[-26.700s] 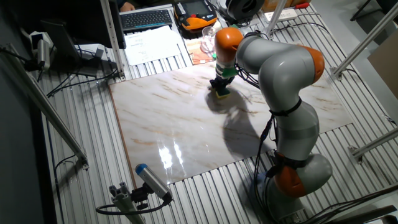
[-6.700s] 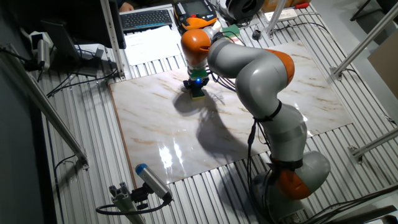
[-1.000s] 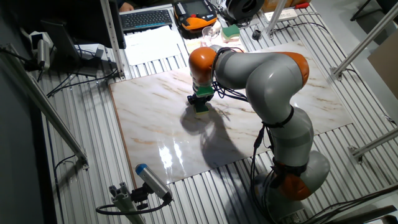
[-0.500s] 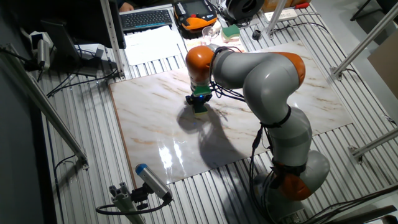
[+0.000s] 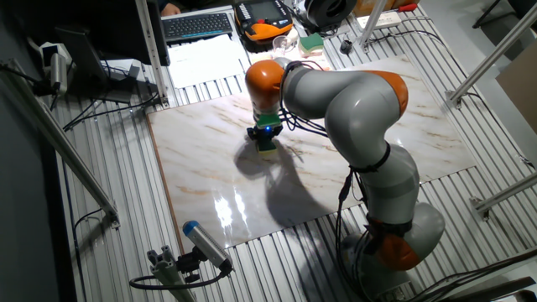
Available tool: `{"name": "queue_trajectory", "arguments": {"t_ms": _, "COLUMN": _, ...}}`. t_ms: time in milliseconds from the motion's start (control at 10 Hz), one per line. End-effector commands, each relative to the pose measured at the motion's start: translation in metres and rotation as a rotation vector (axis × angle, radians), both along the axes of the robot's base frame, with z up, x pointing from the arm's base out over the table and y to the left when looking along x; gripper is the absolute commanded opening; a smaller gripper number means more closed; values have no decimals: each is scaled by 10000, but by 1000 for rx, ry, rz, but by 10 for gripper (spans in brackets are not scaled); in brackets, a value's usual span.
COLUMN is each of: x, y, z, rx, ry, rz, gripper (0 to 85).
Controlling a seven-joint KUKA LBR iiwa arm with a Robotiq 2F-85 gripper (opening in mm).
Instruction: Clean the tabletop with a sponge
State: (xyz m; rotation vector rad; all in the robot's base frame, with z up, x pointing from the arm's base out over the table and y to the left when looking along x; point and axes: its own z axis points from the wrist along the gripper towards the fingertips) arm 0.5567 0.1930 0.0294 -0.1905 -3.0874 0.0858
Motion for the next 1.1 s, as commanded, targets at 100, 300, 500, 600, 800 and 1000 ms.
{"name": "queue_trajectory", "arguments": {"t_ms": 100, "x": 79, "y": -44, "z": -7, "rx": -1, "ry": -1, "rz": 6, "gripper": 0}}
{"name": "queue_trajectory", "arguments": {"t_ms": 300, "x": 133, "y": -88, "z": -85, "rx": -14, "ry": -14, "rz": 15, "gripper": 0}}
{"name": "queue_trajectory", "arguments": {"t_ms": 500, "x": 171, "y": -156, "z": -49, "rx": -7, "ry": -10, "rz": 26, "gripper": 0}}
{"name": "queue_trajectory", "arguments": {"t_ms": 600, "x": 203, "y": -209, "z": -24, "rx": -7, "ry": -8, "rz": 33, "gripper": 0}}
{"name": "queue_trajectory", "arguments": {"t_ms": 800, "x": 247, "y": -297, "z": 18, "rx": -8, "ry": -7, "rz": 46, "gripper": 0}}
{"name": "queue_trajectory", "arguments": {"t_ms": 1000, "x": 254, "y": -380, "z": 7, "rx": -10, "ry": -12, "rz": 61, "gripper": 0}}
